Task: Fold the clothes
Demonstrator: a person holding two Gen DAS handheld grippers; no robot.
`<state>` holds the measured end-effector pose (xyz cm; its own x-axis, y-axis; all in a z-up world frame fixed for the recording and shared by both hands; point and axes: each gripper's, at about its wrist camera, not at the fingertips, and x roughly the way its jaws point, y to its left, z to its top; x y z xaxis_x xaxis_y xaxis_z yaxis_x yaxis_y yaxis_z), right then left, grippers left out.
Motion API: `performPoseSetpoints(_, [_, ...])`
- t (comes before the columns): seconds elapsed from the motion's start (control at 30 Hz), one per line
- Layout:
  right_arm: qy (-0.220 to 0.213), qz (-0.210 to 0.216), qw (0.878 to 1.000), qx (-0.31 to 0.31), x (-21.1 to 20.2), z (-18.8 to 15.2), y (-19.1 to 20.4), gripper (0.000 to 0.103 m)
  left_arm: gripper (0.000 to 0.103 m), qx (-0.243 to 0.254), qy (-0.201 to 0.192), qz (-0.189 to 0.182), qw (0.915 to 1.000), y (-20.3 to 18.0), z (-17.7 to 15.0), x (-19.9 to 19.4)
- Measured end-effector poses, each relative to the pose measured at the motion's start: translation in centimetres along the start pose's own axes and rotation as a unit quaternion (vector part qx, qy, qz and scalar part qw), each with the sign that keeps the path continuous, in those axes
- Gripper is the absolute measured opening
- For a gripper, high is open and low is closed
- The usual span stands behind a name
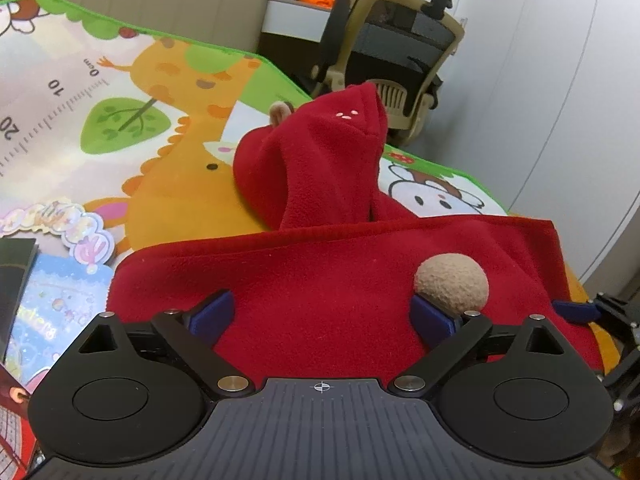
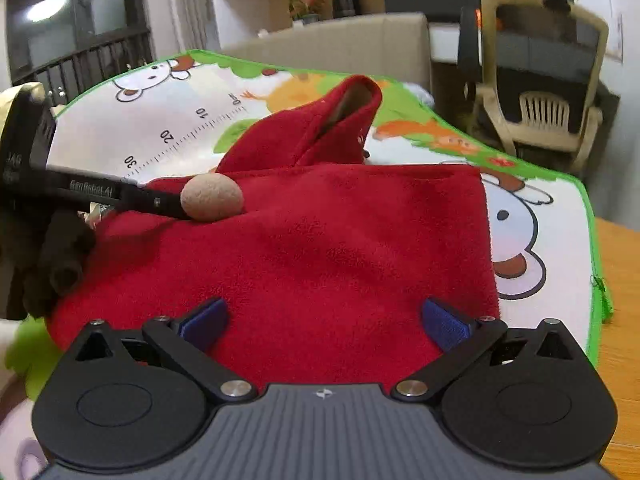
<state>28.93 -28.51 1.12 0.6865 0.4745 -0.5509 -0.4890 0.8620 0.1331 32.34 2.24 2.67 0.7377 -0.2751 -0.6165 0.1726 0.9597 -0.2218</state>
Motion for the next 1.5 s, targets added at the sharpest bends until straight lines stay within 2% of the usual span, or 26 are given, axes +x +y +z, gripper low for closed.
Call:
performPoseSetpoints(0.17, [0.006,-0.003,1.000,0.010,-0.2,1.5,0.3,0.103,0.099,0.007,0.001,0.001,1.0000,-0.1,0.0,0.0])
performPoseSetpoints(0.23, [-0.023,0.003,0.999,0.023,-1.3,3.2,-0.4,0.103,0.100,0.005,0.001,-0.003,1.0000,0.0,0.0,0.0])
performPoseSetpoints(0.3, [-0.048,0.012,0.997,0.063,-1.9,4.9,-1.9,0.103,0.101,0.005,0.002,-0.004,1.0000,0.0,0.1,0.1])
performPoseSetpoints(0.33, [-0.048,0.031,0.994,0.093,-1.4,5.5,-2.8,0.103,0.101,0.006,0.002,-0.003,1.0000,0.0,0.1,0.1])
performPoseSetpoints(0.37, [-0.045,0.047,0.991,0.121,-0.7,6.1,-3.7,0.103,0.101,0.008,0.003,-0.002,1.0000,-0.1,0.0,0.1])
performPoseSetpoints(0.43, [-0.009,0.062,0.984,0.164,2.3,6.1,-5.1,0.103,0.102,0.007,-0.001,-0.002,1.0000,-0.1,-0.1,0.0])
performPoseSetpoints(0.47, [0.012,0.048,0.984,0.171,3.8,5.6,-5.4,0.103,0.102,0.005,-0.003,-0.004,1.0000,-0.1,-0.1,-0.1])
performPoseSetpoints(0.53, [0.030,0.018,0.986,0.162,5.7,4.6,-5.7,0.103,0.102,0.001,-0.009,-0.010,0.9999,0.0,-0.3,-0.2])
performPoseSetpoints(0.63, [0.019,0.010,0.990,0.137,3.8,5.8,-4.5,0.103,0.102,0.001,-0.013,-0.010,0.9999,0.0,-0.4,-0.3])
performPoseSetpoints(0.8, [-0.017,0.017,0.997,0.068,1.3,11.8,-2.0,0.103,0.102,0.004,-0.013,-0.009,0.9999,-0.1,-0.4,-0.2])
performPoseSetpoints(0.9, [-0.002,0.023,0.996,0.088,4.4,16.5,-1.5,0.103,0.102,0.004,-0.020,-0.011,0.9997,0.0,-0.7,-0.4])
performPoseSetpoints(1.0, [0.020,0.000,0.993,0.118,11.2,20.2,-2.1,0.103,0.102,0.002,-0.028,-0.014,0.9995,0.1,-0.9,-0.7])
performPoseSetpoints(1.1, [0.045,-0.026,0.984,0.169,19.5,22.1,-3.8,0.102,0.102,0.001,-0.033,-0.017,0.9993,0.2,-1.1,-0.8])
performPoseSetpoints(1.17, [0.069,-0.020,0.976,0.208,23.8,21.9,-4.9,0.082,0.102,0.000,-0.034,-0.020,0.9992,0.3,-1.1,-0.9])
performPoseSetpoints(1.2, [0.080,-0.005,0.970,0.228,25.5,21.5,-5.3,0.054,0.102,-0.003,-0.036,-0.023,0.9991,0.4,-1.1,-0.9])
performPoseSetpoints(1.23, [0.091,0.012,0.965,0.245,26.7,21.1,-5.4,0.033,0.102,-0.006,-0.038,-0.028,0.9989,0.6,-1.1,-1.0])
performPoseSetpoints(1.3, [0.092,0.024,0.966,0.242,26.9,20.8,-4.6,0.014,0.102,-0.025,-0.048,-0.050,0.9973,1.4,-1.3,-1.4])
performPoseSetpoints(1.37, [0.057,0.038,0.980,0.187,23.7,21.6,-2.7,0.012,0.102,-0.063,-0.064,-0.080,0.9927,2.7,-1.5,-2.2])
performPoseSetpoints(1.4, [0.028,0.061,0.984,0.165,20.6,22.3,-1.8,0.012,0.102,-0.092,-0.071,-0.092,0.9890,3.5,-1.5,-2.7])
performPoseSetpoints(1.5, [-0.043,0.132,0.986,0.090,10.2,22.7,1.2,0.012,0.103,-0.162,-0.071,-0.129,0.9759,5.6,-1.7,-3.6])
